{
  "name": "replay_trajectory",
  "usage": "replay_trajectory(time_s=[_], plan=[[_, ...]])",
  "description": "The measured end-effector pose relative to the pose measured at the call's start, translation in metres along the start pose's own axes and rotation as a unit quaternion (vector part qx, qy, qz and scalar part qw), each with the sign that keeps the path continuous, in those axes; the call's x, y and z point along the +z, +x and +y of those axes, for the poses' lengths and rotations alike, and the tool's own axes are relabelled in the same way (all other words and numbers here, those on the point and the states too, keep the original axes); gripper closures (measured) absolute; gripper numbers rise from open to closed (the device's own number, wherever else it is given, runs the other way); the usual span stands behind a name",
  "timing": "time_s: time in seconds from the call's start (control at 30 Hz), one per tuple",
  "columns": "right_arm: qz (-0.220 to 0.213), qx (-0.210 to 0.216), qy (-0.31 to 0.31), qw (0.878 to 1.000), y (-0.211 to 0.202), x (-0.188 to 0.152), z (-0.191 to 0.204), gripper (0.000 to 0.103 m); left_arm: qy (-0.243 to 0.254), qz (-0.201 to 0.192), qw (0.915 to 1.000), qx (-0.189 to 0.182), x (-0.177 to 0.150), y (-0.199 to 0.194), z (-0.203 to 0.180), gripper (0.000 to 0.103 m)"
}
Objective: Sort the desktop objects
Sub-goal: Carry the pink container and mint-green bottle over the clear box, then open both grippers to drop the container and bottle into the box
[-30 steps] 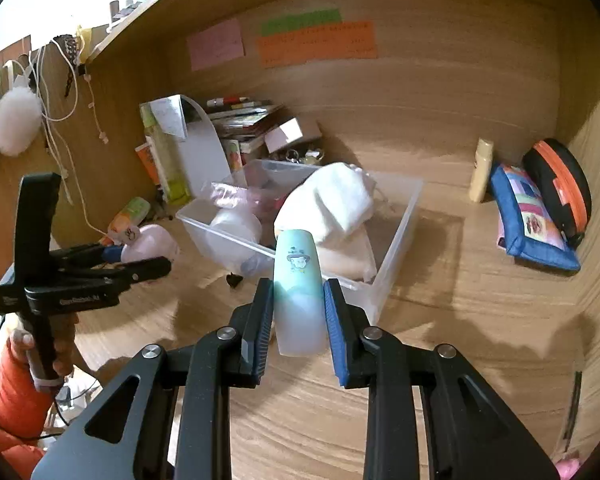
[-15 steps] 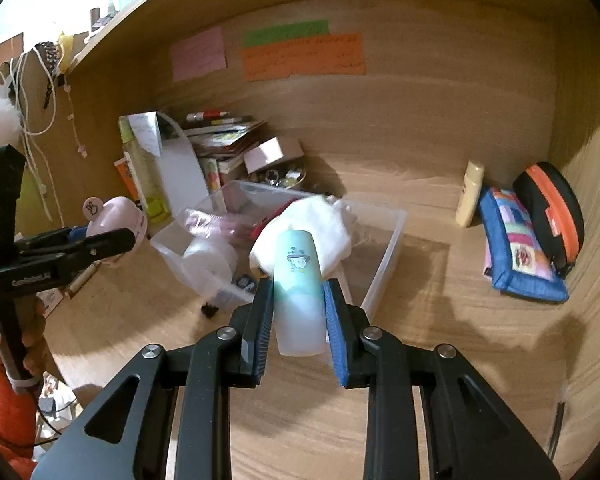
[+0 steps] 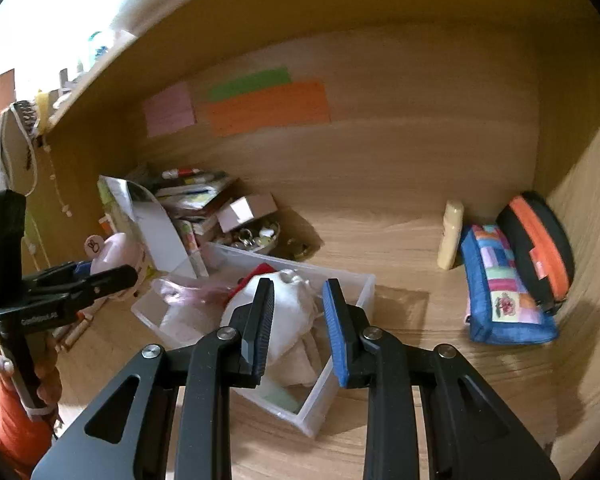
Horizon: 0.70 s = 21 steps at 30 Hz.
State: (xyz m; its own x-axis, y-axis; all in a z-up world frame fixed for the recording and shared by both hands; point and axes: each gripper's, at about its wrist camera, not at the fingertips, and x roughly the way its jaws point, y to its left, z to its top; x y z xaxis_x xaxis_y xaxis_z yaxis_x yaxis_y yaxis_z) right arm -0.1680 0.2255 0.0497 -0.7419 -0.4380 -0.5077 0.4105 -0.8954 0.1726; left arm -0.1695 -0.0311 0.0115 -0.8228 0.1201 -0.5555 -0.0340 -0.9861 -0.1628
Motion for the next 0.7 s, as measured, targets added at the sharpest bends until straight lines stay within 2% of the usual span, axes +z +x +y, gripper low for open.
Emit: replay_trajectory(time_s=[0.2, 0.33, 0.4, 0.47, 0.53, 0.7], plan=[[0.023, 0.001, -0.009, 1.0, 0.024, -0.009, 0.003, 0.08, -0.003, 0.036, 0.9993, -0.009, -0.004, 0.035, 0.001, 0.039], [0.028, -0.005, -0.041, 0.999, 0.033, -0.014, 0.016, 0.079, 0.004, 0.05, 0.9987, -0.014, -0.007, 0.049, -0.004, 0.039], [0.033, -0.012, -0.063, 0.997, 0.039, -0.017, 0.025, 0.074, 0.011, 0.057, 0.9982, -0.013, -0.007, 0.057, -0.007, 0.039], [0.032, -0.022, -0.082, 0.996, 0.041, -0.02, 0.032, 0.063, 0.023, 0.057, 0.9981, -0.005, -0.007, 0.061, -0.011, 0.039], [0.027, -0.034, -0.097, 0.994, 0.041, -0.022, 0.037, 0.056, 0.032, 0.057, 0.9979, 0.004, -0.007, 0.062, -0.014, 0.039], [0.016, -0.044, -0.121, 0.992, 0.033, -0.024, 0.048, 0.044, 0.04, 0.058, 0.9975, 0.004, -0.009, 0.06, -0.016, 0.039]])
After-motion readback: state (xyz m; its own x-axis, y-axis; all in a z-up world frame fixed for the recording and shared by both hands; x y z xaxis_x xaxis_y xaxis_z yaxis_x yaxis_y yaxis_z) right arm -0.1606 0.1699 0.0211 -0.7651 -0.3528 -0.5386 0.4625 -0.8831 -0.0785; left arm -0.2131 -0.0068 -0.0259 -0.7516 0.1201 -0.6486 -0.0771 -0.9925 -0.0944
